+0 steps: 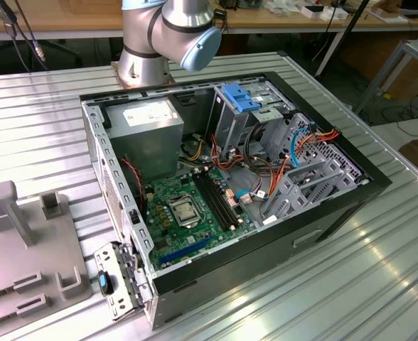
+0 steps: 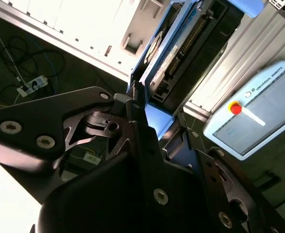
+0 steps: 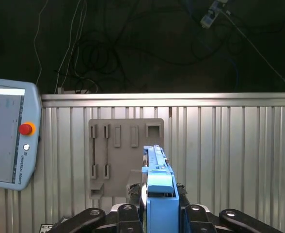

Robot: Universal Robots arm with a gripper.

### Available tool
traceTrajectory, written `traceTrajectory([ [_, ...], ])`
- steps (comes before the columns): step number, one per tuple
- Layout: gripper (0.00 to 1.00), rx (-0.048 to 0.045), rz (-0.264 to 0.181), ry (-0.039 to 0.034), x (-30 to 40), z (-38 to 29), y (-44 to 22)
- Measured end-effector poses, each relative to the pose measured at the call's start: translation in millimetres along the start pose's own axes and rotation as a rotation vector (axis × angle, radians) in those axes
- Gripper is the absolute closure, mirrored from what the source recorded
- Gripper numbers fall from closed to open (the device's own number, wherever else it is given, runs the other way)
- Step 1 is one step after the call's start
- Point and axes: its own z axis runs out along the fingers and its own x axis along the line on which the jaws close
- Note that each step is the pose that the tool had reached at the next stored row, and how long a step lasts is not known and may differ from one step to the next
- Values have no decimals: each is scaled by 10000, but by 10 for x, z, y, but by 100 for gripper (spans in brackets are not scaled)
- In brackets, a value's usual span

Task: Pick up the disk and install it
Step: 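Pick up the disk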

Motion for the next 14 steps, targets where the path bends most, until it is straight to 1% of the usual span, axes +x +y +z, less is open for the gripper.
traceTrajectory([
  [2, 63, 0, 0, 0, 0, 1, -40],
  [3, 63, 0, 0, 0, 0, 2, -73],
  [11, 63, -1, 0, 0, -1, 6, -233],
  [14, 63, -1, 0, 0, -2, 8, -317],
])
